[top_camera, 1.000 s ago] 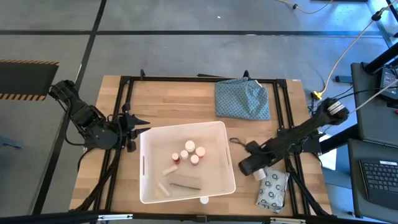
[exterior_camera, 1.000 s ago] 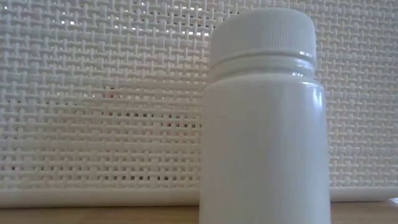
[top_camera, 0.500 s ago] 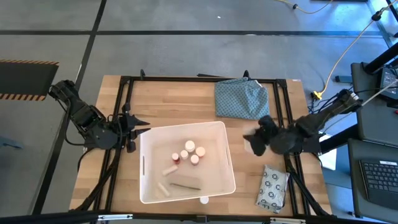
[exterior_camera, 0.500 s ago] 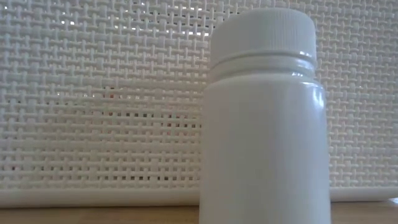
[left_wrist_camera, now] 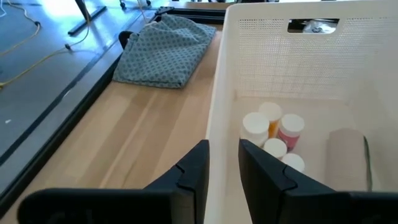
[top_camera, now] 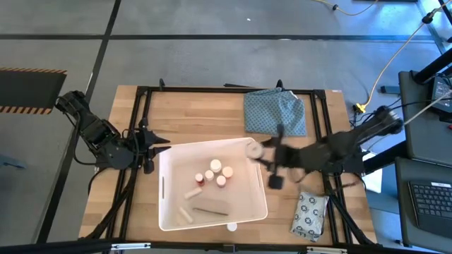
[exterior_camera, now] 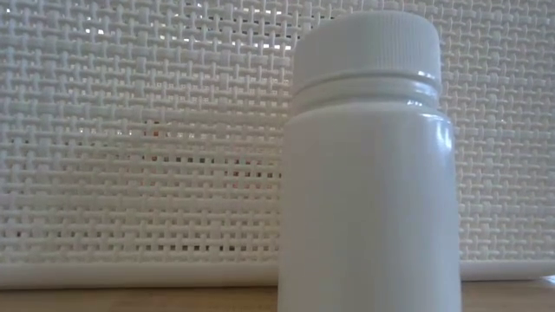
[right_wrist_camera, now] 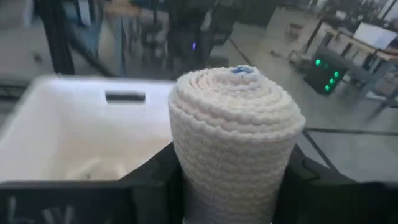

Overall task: Pick & place medical supplies in basket/bin
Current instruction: Put the white bandage into the white bin

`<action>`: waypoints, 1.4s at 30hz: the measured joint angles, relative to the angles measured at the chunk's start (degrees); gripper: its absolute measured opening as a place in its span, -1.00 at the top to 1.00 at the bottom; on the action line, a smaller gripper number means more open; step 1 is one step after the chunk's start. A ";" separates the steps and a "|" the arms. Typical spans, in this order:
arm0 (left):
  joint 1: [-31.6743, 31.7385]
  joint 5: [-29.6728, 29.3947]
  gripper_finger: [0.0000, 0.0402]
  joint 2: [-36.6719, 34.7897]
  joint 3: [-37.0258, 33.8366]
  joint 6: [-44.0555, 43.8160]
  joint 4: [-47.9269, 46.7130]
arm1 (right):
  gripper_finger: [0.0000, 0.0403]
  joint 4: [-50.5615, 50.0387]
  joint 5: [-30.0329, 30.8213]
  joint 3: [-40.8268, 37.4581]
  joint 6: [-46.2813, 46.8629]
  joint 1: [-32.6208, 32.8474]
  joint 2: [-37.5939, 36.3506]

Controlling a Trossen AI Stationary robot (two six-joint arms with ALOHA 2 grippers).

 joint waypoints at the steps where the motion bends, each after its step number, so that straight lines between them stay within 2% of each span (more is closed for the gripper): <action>1: 0.00 -0.05 0.61 -0.02 0.00 -0.01 0.01 | 0.22 -0.23 -0.19 0.90 -0.32 -0.59 2.45; 4: 0.00 0.30 0.60 0.00 0.00 0.01 0.01 | 0.22 -0.90 -5.08 4.33 -1.38 -2.56 9.51; 7: 0.00 1.26 0.59 0.00 0.00 0.03 0.01 | 0.22 -1.31 -14.74 8.48 -2.06 -4.35 16.26; 9: 0.00 1.50 0.60 -0.02 0.00 0.03 0.01 | 0.22 -2.95 -18.99 11.93 -2.89 -5.24 20.49; 17: 0.02 5.00 0.62 -0.02 0.00 0.01 -0.01 | 0.22 -19.44 -23.47 29.59 -2.98 -8.05 35.03; 22: 0.00 5.39 0.61 0.00 0.00 0.01 -0.01 | 0.22 -25.48 -27.57 38.74 -3.04 -8.98 41.89; 26: 0.00 5.39 0.62 0.00 0.00 0.01 -0.05 | 0.22 -25.85 -34.25 41.35 -3.04 -9.87 45.71; 35: 0.00 5.39 0.64 -0.02 0.00 0.01 -0.13 | 0.22 -27.12 -42.01 41.80 2.09 -11.85 50.35; 42: 0.00 5.39 0.65 -0.02 0.00 0.12 -0.45 | 0.22 -28.24 -44.13 41.80 3.25 -11.91 52.37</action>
